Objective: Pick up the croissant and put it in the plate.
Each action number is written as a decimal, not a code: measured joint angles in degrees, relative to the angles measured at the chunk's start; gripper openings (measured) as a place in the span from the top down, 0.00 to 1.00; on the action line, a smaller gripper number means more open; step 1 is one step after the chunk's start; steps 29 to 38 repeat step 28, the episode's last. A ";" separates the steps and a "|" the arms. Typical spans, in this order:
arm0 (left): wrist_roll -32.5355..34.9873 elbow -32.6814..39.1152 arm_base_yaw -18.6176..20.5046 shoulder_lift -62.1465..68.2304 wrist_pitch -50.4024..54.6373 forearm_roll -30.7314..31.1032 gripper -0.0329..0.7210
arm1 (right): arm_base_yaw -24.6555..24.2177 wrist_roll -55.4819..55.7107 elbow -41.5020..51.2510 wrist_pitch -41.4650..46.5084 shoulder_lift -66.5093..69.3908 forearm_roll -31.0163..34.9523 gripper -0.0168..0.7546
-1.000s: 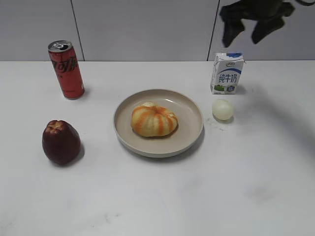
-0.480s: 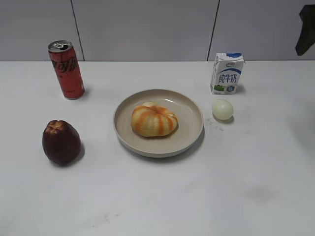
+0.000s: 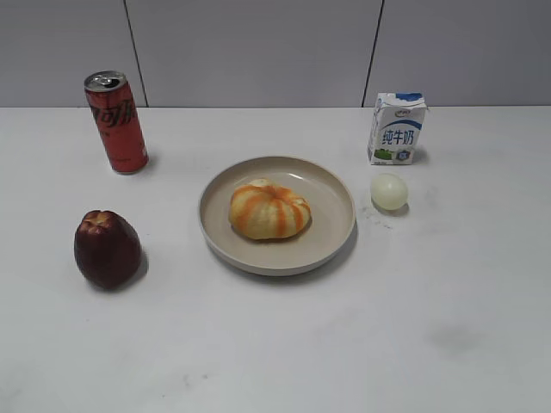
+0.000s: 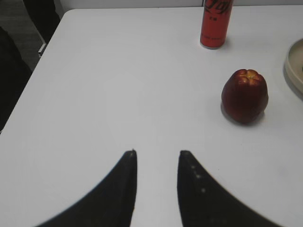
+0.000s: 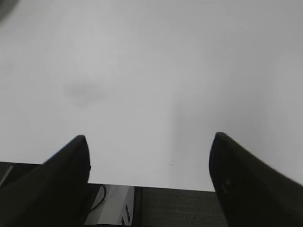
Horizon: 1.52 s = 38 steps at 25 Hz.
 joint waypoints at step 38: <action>0.00 0.00 0.00 0.00 0.00 0.00 0.65 | 0.00 -0.31 29.09 -6.89 -63.12 0.09 0.21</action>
